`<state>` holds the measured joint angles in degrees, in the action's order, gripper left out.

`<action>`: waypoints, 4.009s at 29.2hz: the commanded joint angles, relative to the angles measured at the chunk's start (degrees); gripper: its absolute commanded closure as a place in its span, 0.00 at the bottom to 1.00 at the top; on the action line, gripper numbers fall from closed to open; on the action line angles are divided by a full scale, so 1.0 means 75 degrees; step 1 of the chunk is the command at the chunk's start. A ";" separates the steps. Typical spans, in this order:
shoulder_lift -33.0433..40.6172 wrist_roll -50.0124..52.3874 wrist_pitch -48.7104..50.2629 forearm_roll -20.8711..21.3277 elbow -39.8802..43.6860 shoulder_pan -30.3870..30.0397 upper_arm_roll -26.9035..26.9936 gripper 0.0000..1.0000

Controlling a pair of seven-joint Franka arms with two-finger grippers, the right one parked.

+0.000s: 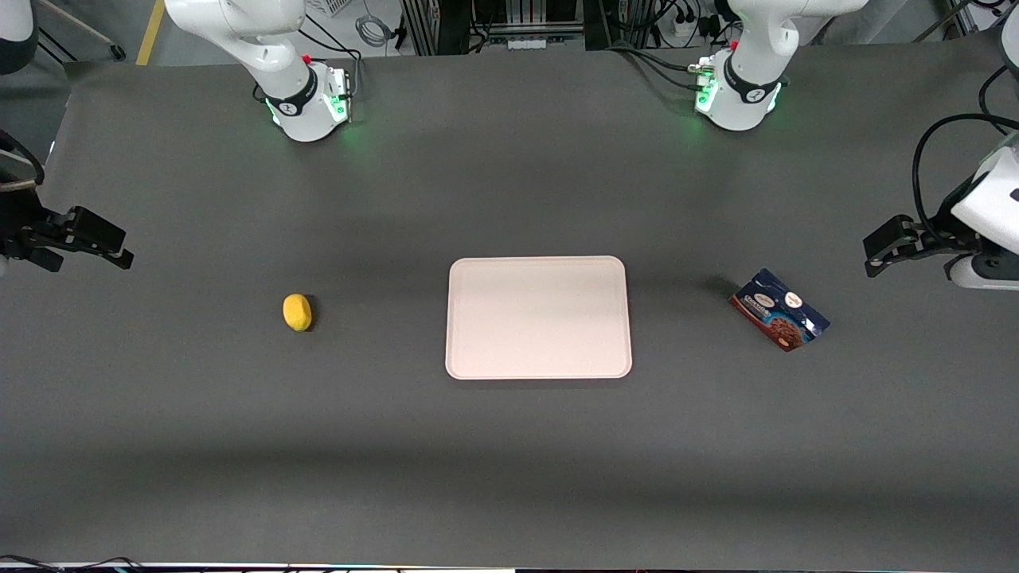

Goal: Place cookie box on tray

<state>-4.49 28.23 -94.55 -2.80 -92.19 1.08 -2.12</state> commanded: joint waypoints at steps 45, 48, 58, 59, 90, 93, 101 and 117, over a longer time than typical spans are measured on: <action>-0.0456 0.0725 -0.6190 -0.0518 -0.5263 -0.0086 0.0236 0.00; -0.0585 0.0737 -0.6494 -0.0529 -0.5380 -0.0074 0.0236 0.00; -0.1007 0.0748 -0.7256 -0.0518 -0.5486 -0.0062 0.0154 0.00; -0.1030 0.0760 -0.7292 -0.0529 -0.5486 -0.0062 0.0142 0.00; -0.1406 0.0280 -0.7620 -0.0506 -0.5333 -0.0062 0.0118 0.93; -0.1382 0.0279 -0.7573 -0.0494 -0.5252 -0.0050 0.0119 0.93; -0.0985 0.0338 -0.5808 0.0172 -0.4281 -0.0062 0.0095 0.90; -0.0597 0.0221 0.0077 0.0420 0.0020 -0.0050 -0.0022 0.90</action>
<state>-7.53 30.34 -103.83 -0.51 -101.39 0.29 -1.70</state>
